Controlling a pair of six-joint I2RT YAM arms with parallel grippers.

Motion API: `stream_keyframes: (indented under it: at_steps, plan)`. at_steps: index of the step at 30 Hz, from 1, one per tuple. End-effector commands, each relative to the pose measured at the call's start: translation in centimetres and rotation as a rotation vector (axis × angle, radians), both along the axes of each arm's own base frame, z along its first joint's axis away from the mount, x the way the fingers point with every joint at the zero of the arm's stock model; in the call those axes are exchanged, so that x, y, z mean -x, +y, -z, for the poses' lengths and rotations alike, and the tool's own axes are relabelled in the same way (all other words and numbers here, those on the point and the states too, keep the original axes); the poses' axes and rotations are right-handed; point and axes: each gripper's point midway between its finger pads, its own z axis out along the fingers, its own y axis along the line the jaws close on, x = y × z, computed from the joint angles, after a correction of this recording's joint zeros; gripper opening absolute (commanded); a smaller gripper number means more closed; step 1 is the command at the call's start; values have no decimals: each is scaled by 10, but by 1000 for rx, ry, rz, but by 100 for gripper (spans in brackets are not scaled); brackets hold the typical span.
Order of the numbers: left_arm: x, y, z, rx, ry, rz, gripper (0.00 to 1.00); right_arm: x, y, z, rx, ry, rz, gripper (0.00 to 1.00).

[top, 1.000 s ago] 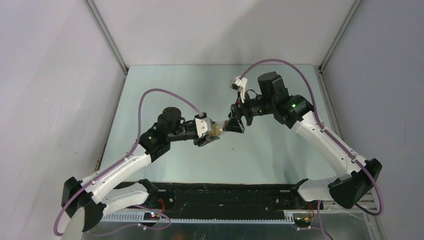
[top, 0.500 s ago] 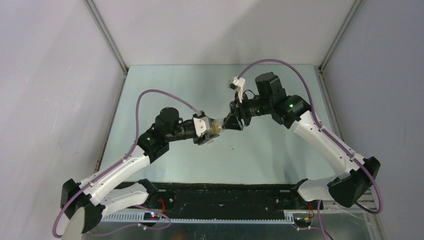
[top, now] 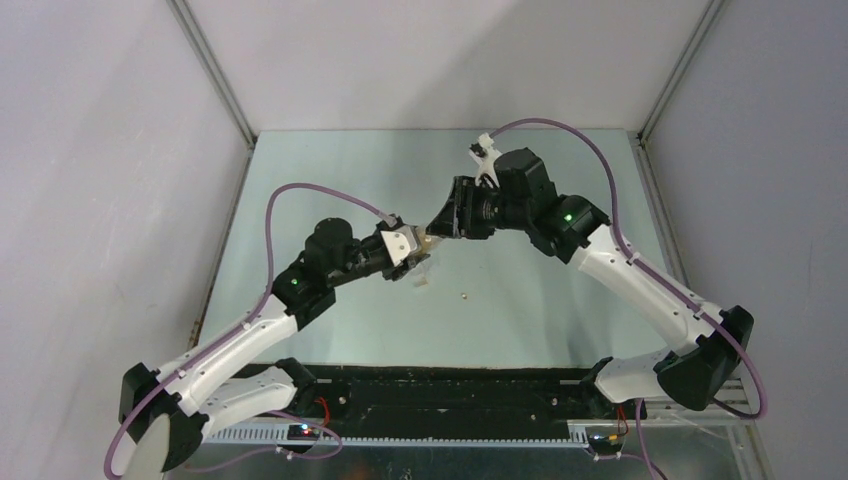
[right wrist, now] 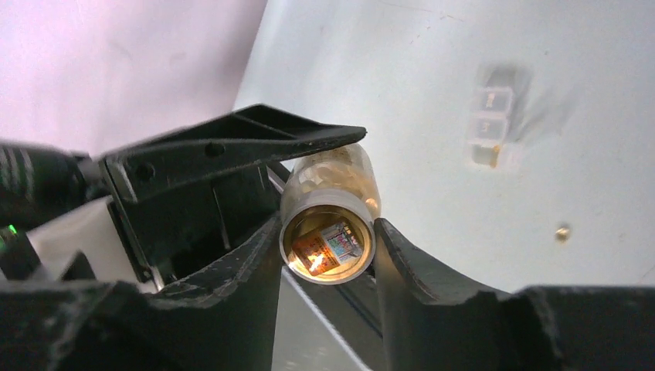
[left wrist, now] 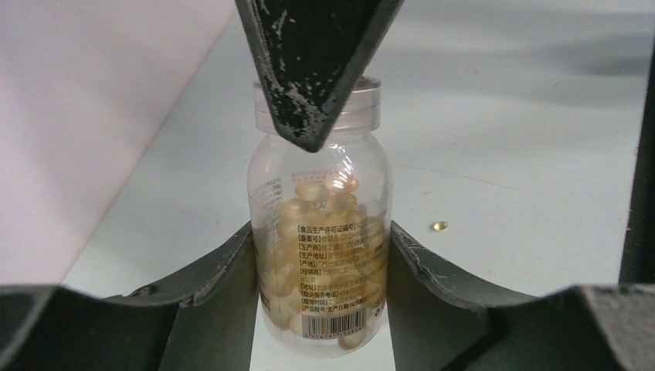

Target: Sort the pills into containers

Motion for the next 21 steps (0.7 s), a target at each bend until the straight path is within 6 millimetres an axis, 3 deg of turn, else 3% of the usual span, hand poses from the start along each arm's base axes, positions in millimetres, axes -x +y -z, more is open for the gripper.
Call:
stream_keyframes:
  at_steps: [1, 3, 5, 9, 12, 16, 21]
  plan:
    - [-3, -4, -25, 63, -83, -8, 0, -12, 16, -32, -175, 155, 235, 67]
    - [-5, -2, -22, 57, -74, -21, 0, -11, 14, -40, -188, 106, 215, 90]
    - [-5, -2, -20, 56, -67, -27, 0, -14, 6, -44, -170, 40, 183, 96]
    - [-3, 0, -23, 68, -59, -28, 0, -10, -15, -52, -137, -147, 40, 97]
    - [1, -2, -24, 71, -55, -7, 0, 7, -23, -53, -89, -300, -144, 97]
    - [8, -6, -24, 70, -51, 35, 0, 28, -28, -38, -8, -440, -366, 92]
    - [15, -8, -28, 77, -56, 79, 0, 35, -31, -20, 63, -492, -468, 86]
